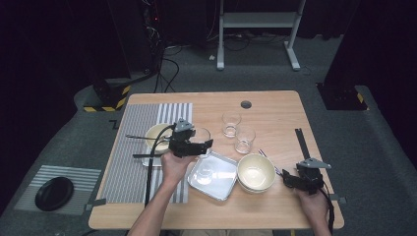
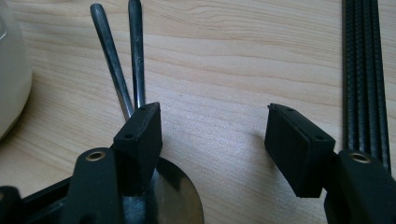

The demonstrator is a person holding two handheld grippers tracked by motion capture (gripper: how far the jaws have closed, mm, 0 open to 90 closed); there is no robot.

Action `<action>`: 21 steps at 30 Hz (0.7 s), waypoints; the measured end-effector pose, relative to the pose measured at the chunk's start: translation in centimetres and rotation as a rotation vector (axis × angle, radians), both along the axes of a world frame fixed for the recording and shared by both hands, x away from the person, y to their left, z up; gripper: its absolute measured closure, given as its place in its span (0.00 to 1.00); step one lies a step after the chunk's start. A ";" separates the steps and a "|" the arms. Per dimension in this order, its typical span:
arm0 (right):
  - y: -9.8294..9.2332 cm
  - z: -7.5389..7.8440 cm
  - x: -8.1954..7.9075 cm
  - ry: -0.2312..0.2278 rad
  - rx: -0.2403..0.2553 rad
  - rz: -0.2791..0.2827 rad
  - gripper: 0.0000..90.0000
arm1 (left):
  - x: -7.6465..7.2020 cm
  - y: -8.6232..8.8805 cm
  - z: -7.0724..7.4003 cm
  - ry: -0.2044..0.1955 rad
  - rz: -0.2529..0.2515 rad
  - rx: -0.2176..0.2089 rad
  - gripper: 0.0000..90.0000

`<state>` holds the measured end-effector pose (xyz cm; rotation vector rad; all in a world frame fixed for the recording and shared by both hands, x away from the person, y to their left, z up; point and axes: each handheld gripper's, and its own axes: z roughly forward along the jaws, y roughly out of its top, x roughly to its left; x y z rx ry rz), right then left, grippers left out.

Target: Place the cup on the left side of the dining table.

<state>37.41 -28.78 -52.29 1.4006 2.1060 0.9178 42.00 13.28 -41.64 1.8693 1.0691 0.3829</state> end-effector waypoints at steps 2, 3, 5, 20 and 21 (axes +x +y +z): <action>0.0 0.0 0.0 0.000 0.000 0.000 0.41 | -0.2 0.0 0.0 0.002 0.008 0.002 0.21; 0.0 0.0 0.0 0.000 0.000 0.000 0.41 | -0.2 0.1 0.0 -0.001 0.002 0.011 0.21; 0.0 0.0 0.0 0.001 0.000 0.001 0.41 | -0.2 0.2 0.0 -0.002 0.004 0.009 0.21; 0.0 0.0 0.0 0.000 0.000 0.000 0.41 | -1.0 1.1 -0.2 0.004 0.019 0.005 0.21; 0.0 0.0 0.0 0.000 0.000 0.000 0.41 | -1.0 1.1 -0.3 0.005 0.023 -0.002 0.21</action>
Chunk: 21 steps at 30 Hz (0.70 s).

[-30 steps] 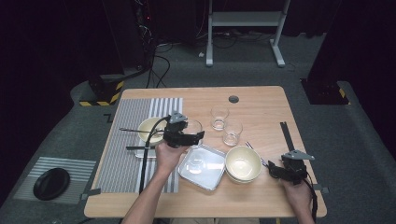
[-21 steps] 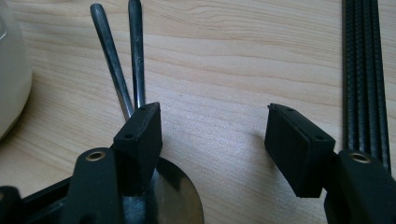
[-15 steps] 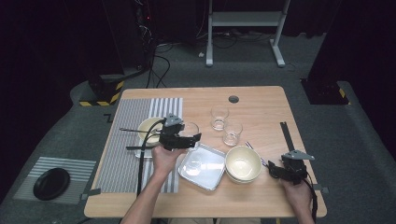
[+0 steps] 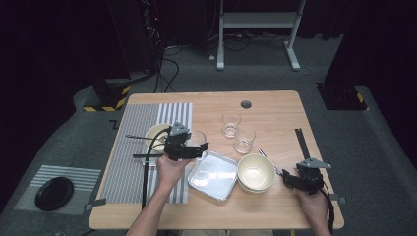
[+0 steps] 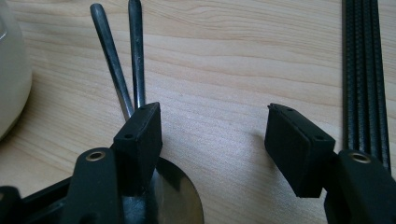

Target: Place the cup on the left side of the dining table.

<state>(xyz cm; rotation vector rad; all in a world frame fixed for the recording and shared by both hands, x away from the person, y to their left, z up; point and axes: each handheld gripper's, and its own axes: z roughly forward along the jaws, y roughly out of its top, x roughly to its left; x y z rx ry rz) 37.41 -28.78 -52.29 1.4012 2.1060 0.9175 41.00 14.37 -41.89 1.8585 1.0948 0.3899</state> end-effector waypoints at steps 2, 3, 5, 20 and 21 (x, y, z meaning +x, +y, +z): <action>0.0 0.0 0.0 -0.001 -0.001 0.001 0.41 | -0.1 0.1 0.0 -0.005 0.001 0.001 0.21; 0.0 0.0 0.0 0.000 0.000 0.000 0.41 | -0.2 0.1 0.0 -0.001 0.004 -0.004 0.21; 0.0 0.0 0.0 -0.001 -0.001 0.001 0.41 | -0.2 0.2 0.1 -0.004 0.003 -0.002 0.21; 0.0 0.0 0.0 -0.001 -0.001 0.001 0.41 | -1.2 1.5 0.2 -0.012 0.013 0.001 0.21; 0.0 0.0 0.0 0.000 0.000 0.001 0.41 | -1.3 1.6 0.2 -0.013 0.015 0.003 0.21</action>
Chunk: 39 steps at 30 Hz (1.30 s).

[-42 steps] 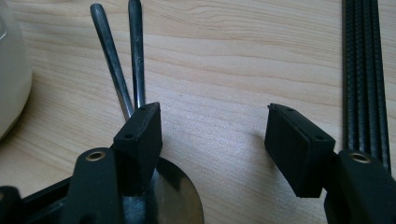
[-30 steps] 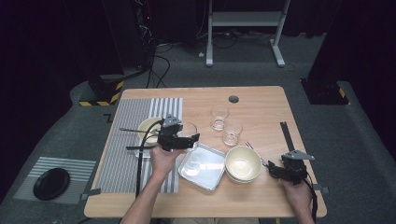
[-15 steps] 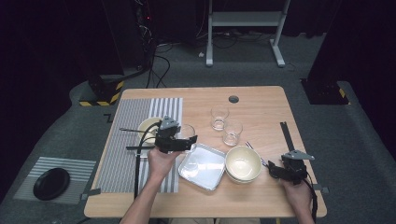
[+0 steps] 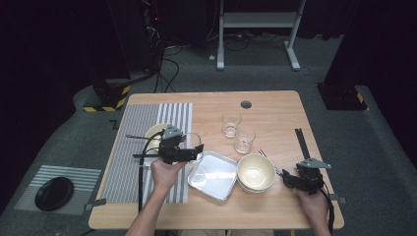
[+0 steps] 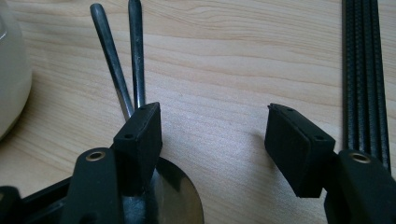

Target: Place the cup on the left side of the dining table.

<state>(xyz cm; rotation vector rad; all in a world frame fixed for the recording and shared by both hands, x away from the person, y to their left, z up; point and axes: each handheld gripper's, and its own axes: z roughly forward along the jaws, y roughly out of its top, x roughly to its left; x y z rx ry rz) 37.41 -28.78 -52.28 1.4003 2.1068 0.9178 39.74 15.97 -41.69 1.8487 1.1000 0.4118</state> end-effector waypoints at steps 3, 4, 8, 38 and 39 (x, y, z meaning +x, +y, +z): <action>0.0 0.0 0.0 0.000 0.000 -0.001 0.41 | -0.2 0.3 0.1 0.003 0.005 0.002 0.21; 0.0 0.0 0.0 0.000 0.000 -0.001 0.41 | -0.3 0.4 0.1 0.000 0.006 0.000 0.21; 0.0 0.0 0.0 0.000 0.000 0.000 0.41 | -0.5 0.6 0.4 -0.003 0.011 0.003 0.21; 0.0 0.0 0.0 0.000 0.001 0.001 0.41 | -2.0 2.4 0.3 -0.010 0.037 -0.010 0.21; 0.0 0.0 0.0 0.000 0.000 0.001 0.41 | -2.0 2.5 0.3 -0.012 0.036 -0.010 0.21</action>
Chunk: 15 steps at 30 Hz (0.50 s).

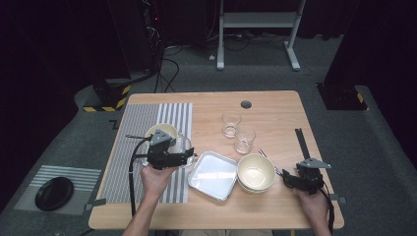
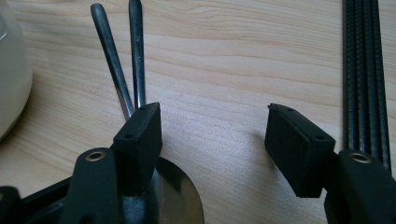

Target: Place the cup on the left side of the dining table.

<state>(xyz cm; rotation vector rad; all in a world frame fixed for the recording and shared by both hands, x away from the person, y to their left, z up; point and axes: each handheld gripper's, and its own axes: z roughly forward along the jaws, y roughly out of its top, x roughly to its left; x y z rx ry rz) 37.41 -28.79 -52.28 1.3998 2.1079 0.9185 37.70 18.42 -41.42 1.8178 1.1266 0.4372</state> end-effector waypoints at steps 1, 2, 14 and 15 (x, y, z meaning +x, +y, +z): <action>0.0 0.0 0.0 0.000 0.000 0.000 0.41 | 0.0 0.1 0.0 0.000 0.002 0.001 0.21; 0.0 0.0 0.0 0.000 0.000 0.000 0.41 | -0.1 0.1 0.0 0.000 0.001 0.006 0.21; 0.0 0.0 0.0 0.000 0.000 0.000 0.41 | -1.1 1.2 0.4 -0.014 0.023 0.010 0.21; 0.0 0.0 0.0 0.000 0.000 0.000 0.40 | -1.1 1.2 0.4 -0.014 0.023 0.011 0.21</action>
